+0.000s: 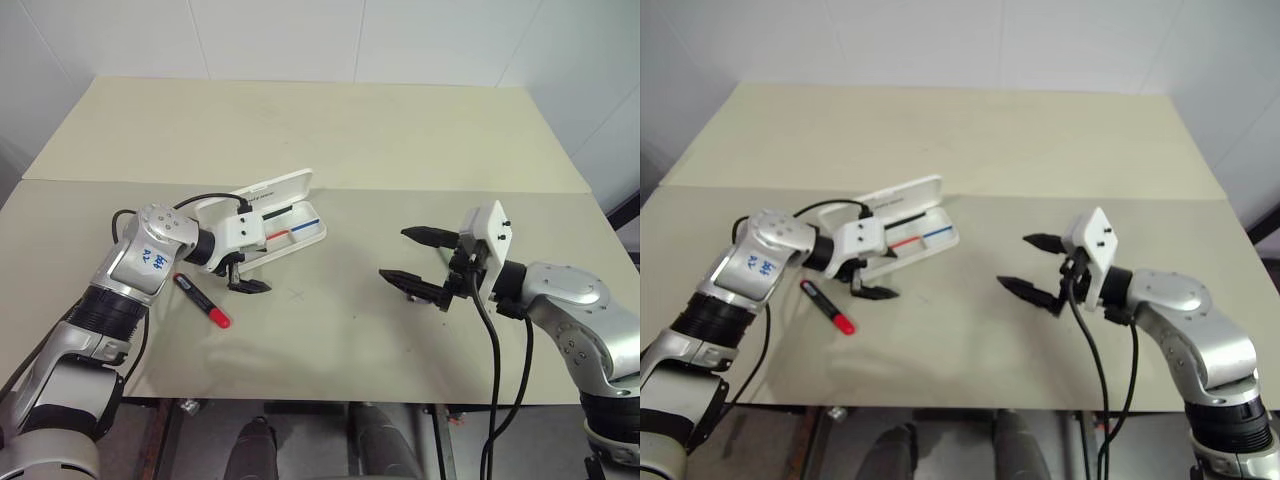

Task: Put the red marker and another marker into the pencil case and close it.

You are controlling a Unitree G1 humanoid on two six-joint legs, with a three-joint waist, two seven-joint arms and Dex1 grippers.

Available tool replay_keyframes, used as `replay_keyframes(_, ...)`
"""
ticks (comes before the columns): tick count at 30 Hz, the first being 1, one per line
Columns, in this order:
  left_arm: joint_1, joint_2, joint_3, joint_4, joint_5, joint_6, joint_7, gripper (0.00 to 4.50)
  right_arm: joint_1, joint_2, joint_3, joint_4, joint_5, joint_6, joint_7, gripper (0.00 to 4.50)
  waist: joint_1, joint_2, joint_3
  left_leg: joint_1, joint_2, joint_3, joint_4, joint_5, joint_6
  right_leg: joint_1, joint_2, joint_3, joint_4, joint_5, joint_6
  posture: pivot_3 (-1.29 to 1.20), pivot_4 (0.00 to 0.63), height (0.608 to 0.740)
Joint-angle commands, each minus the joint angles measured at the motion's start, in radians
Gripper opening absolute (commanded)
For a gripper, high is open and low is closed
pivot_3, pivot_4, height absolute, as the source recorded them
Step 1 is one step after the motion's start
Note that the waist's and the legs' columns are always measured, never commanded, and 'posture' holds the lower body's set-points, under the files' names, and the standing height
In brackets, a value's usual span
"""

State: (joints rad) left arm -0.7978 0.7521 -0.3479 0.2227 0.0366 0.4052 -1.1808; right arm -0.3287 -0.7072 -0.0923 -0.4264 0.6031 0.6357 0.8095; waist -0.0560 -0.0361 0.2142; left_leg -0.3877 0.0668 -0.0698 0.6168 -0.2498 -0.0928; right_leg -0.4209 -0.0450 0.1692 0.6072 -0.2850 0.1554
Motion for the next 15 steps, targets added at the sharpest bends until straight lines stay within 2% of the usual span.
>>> replay_keyframes(1, 0.002, -0.002, -0.025, 0.013, 0.032, -0.001, -0.019, 4.47, -0.033, -0.023, -0.027, -0.006, 0.021, 0.002, 0.019, 4.50, 0.000, 0.000, 0.000, 0.000, 0.000, 0.000, 0.000, 0.000, 0.000, 0.000, 0.000, 0.000, 0.000, 0.000, 0.000, 0.00, 0.150, 0.740)
replay_keyframes(7, 0.001, -0.002, -0.026, 0.008, 0.041, 0.001, -0.028, 4.47, -0.051, -0.019, -0.019, 0.003, 0.018, 0.001, 0.017, 4.50, 0.000, 0.000, 0.000, 0.000, 0.000, 0.000, 0.000, 0.000, 0.000, 0.000, 0.000, 0.000, 0.001, 0.000, 0.000, 0.00, 0.150, 0.740)
replay_keyframes(10, 0.003, -0.002, -0.023, 0.005, 0.039, -0.004, -0.033, 3.87, -0.047, -0.015, -0.018, -0.001, 0.017, 0.001, 0.013, 4.50, 0.000, 0.000, 0.000, 0.001, 0.000, 0.000, 0.000, 0.000, 0.000, 0.000, 0.000, 0.000, 0.001, 0.000, 0.001, 0.00, 0.150, 0.740)
replay_keyframes(15, 0.002, -0.010, -0.012, 0.017, 0.040, -0.021, -0.025, 2.18, -0.046, -0.010, -0.018, 0.000, 0.013, -0.003, 0.006, 4.50, 0.000, 0.000, 0.000, 0.001, 0.000, 0.000, 0.001, 0.000, 0.000, 0.000, 0.000, 0.000, 0.002, 0.000, 0.001, 0.00, 0.150, 0.740)
